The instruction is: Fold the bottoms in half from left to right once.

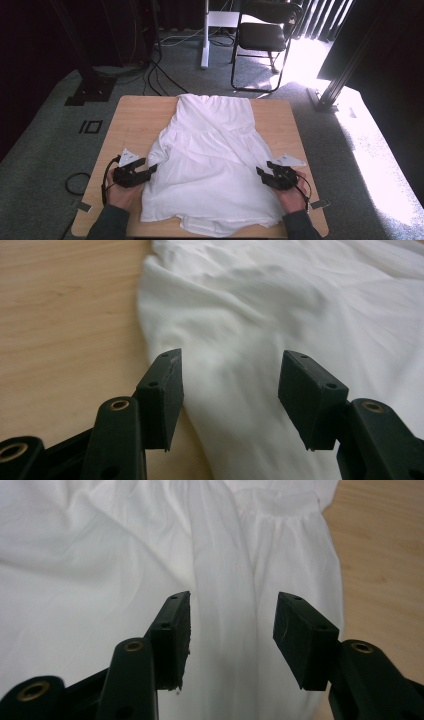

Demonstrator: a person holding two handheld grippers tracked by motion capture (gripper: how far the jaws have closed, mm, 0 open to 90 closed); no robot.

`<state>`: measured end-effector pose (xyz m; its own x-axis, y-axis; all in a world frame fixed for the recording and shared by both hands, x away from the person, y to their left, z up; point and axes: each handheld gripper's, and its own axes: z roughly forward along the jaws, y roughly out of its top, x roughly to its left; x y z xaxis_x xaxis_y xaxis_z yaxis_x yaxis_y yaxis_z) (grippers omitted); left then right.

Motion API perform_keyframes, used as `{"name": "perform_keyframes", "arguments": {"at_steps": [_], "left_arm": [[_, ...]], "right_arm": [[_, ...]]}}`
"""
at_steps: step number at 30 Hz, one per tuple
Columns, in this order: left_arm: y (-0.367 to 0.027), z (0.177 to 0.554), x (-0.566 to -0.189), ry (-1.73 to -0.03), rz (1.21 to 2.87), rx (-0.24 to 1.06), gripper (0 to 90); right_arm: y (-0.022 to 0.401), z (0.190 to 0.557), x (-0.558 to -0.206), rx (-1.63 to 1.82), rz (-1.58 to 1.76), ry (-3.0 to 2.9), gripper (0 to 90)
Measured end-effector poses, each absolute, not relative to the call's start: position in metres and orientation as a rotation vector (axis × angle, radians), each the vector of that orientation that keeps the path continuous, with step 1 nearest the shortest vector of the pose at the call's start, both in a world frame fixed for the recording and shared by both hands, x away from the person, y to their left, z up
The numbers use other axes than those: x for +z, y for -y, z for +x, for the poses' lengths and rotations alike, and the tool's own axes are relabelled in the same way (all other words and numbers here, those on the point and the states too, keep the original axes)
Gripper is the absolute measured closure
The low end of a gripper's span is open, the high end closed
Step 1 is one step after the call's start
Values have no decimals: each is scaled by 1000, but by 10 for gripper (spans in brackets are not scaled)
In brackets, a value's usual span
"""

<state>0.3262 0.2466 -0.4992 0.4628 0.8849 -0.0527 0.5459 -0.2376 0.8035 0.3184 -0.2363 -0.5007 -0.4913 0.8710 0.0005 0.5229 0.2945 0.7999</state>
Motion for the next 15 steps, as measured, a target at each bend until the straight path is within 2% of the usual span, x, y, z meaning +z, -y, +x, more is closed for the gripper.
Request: {"name": "perform_keyframes", "arguments": {"at_steps": [8,13,15], "left_arm": [[-246,379,-513,-1292,1954,485,415],[-245,395,-534,-1358,1957,421,403],[-244,399,-539,-1368,1945,399,399]], "right_arm": [[185,387,-501,959,1140,-2227,394],[155,424,-505,908,1124,-2280,303],[146,436,-510,871,1136,-2296,304]]}}
